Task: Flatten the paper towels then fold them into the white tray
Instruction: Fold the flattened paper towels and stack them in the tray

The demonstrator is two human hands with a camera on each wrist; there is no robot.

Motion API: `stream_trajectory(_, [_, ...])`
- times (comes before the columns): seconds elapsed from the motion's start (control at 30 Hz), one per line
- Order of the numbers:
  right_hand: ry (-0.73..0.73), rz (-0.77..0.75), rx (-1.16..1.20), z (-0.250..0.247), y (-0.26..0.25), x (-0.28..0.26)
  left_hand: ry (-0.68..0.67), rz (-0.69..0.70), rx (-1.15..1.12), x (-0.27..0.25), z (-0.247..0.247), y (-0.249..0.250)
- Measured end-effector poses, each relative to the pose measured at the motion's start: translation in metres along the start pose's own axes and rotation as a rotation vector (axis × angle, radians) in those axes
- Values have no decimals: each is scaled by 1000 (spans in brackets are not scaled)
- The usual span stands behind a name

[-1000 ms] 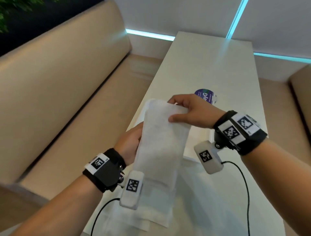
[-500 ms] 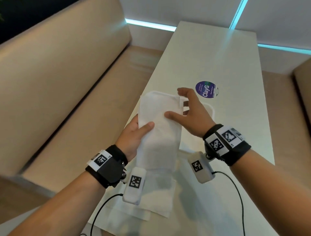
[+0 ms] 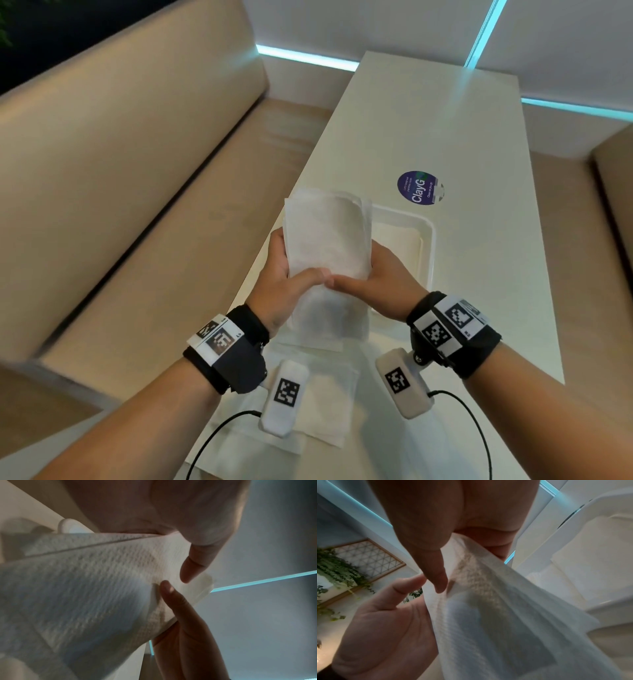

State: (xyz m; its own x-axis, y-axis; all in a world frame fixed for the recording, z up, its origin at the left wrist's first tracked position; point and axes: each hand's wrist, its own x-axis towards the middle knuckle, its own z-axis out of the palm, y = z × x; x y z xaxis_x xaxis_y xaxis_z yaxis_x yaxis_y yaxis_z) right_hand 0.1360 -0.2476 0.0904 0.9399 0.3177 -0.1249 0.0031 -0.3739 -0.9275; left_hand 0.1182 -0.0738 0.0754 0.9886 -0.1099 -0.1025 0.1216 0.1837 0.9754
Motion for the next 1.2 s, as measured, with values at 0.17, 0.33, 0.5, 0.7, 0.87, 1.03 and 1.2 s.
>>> stream_trajectory(0.17, [19,-29,-44,4,3,2,9,38,126,1,-2,-1])
stream_trajectory(0.33, [40,5,-15,4,12,0,55,36,106,0,-11,-7])
stream_trajectory(0.5, [62,-48,-9,10,17,-2,29,54,65,-4,-12,-9])
stream_trajectory(0.7, [71,-66,-36,18,13,2,29,23,142,-4,-9,-11])
stream_trajectory(0.87, [39,22,-77,15,14,3,186,11,48,1,-15,-6])
stream_trajectory(1.03, [-43,72,-101,15,23,1,263,-96,-187,7,-22,6])
stream_trajectory(1.2, [-20,25,-10,16,20,1,219,-229,-214,6,-16,-3])
